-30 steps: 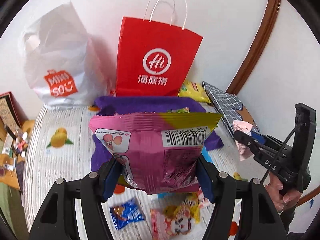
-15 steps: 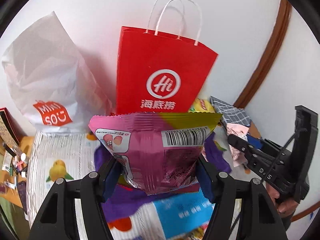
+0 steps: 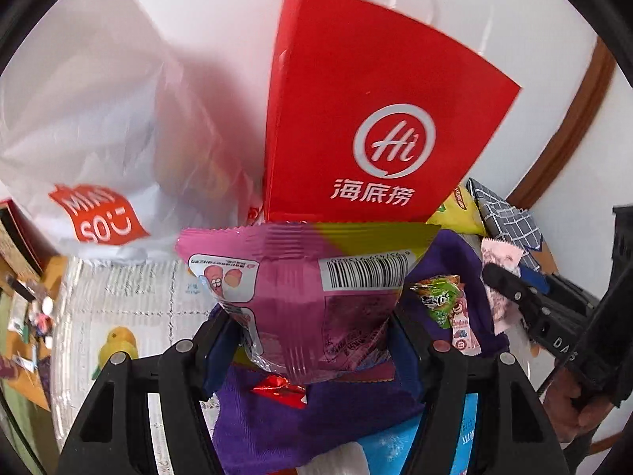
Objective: Organize snacks
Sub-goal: 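Lower the pale pink packet onto the towel and open the right gripper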
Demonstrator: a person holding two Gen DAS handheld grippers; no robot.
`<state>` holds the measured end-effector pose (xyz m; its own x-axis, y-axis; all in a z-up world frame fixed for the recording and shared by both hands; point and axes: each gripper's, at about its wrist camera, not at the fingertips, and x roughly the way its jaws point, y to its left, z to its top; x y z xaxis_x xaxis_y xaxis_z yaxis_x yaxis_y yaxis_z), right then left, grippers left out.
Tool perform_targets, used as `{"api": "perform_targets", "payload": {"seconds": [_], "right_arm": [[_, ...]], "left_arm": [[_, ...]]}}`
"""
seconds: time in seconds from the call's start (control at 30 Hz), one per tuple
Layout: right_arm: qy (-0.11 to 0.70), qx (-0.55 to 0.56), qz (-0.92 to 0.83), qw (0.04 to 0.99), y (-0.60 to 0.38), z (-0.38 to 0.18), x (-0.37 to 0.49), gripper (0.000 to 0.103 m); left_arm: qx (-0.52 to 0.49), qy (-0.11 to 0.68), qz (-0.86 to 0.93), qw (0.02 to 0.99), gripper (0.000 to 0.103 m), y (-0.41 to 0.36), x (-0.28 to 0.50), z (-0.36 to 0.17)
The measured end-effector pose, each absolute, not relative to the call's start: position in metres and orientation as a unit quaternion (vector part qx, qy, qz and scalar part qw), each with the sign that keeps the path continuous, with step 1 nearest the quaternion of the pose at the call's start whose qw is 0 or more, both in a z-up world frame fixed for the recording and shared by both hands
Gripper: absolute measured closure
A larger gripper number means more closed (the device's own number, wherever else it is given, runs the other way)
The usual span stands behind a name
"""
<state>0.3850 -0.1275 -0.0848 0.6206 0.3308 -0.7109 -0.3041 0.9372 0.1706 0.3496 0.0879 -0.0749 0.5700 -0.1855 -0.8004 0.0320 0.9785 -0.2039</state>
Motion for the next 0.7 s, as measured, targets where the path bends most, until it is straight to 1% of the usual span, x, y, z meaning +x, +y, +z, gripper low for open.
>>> {"api": "perform_targets", "payload": {"seconds": [0.33,0.7], "right_arm": [[0.438,0.006,0.181,0.881,-0.128,-0.115,0.397,0.07],[0.466,-0.017,0.168,0.868,-0.123,-0.13,0.403,0.069]], "left_arm": [[-0.103,0.474,-0.04,0.874,0.037,0.107,0.354,-0.086],[-0.095,0.476,-0.049,0.873,0.037,0.103,0.355,-0.084]]}}
